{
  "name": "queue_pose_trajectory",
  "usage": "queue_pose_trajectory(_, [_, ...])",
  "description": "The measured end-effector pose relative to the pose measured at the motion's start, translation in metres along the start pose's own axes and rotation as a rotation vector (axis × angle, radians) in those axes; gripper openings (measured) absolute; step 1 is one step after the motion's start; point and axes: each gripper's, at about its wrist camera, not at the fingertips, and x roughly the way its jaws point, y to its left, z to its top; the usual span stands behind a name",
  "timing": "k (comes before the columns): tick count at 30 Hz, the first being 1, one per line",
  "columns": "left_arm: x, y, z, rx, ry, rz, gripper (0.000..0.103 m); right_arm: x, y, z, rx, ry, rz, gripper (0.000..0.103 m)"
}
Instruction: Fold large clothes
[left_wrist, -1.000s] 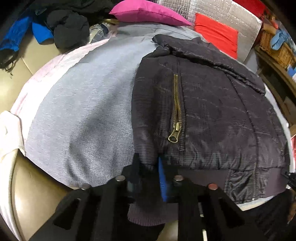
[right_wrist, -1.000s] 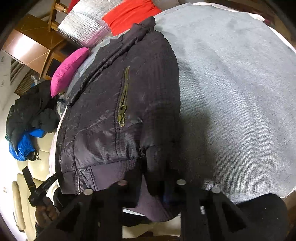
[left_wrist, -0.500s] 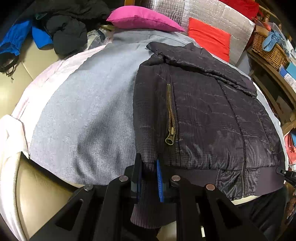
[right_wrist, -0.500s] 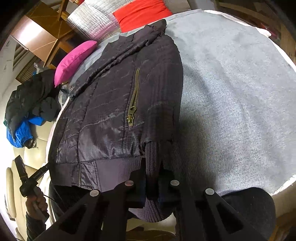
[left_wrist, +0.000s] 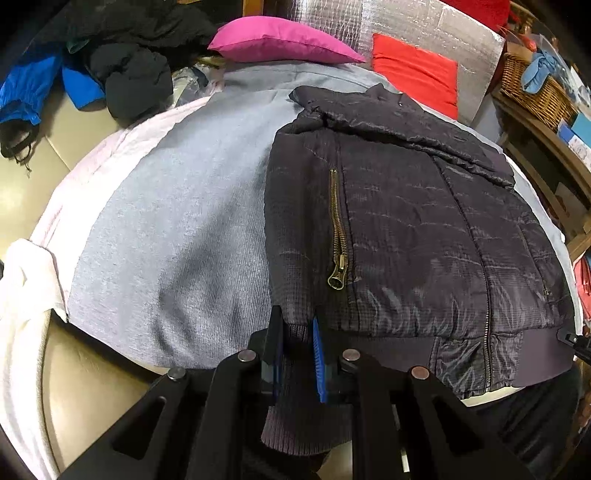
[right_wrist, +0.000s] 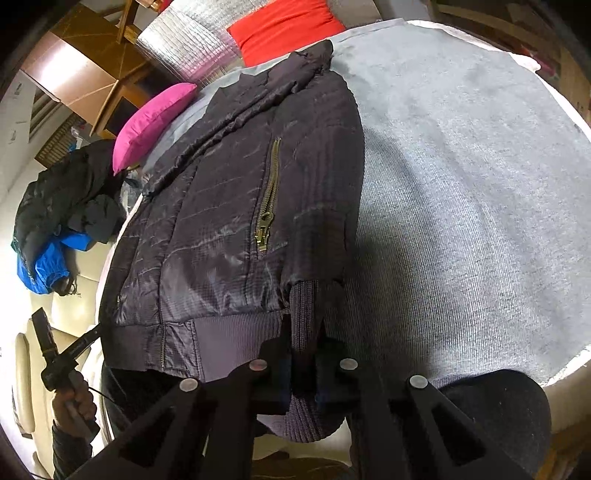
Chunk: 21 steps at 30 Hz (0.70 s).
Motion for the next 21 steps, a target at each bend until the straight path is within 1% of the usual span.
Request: queue_pose_trajectory(21, [-0.0023,0.0024,-0.0022,-0.001,-0.013,-0.015,0.015,-0.0041,-0.002,0.0044,0.001,0.013,0.014,0.009])
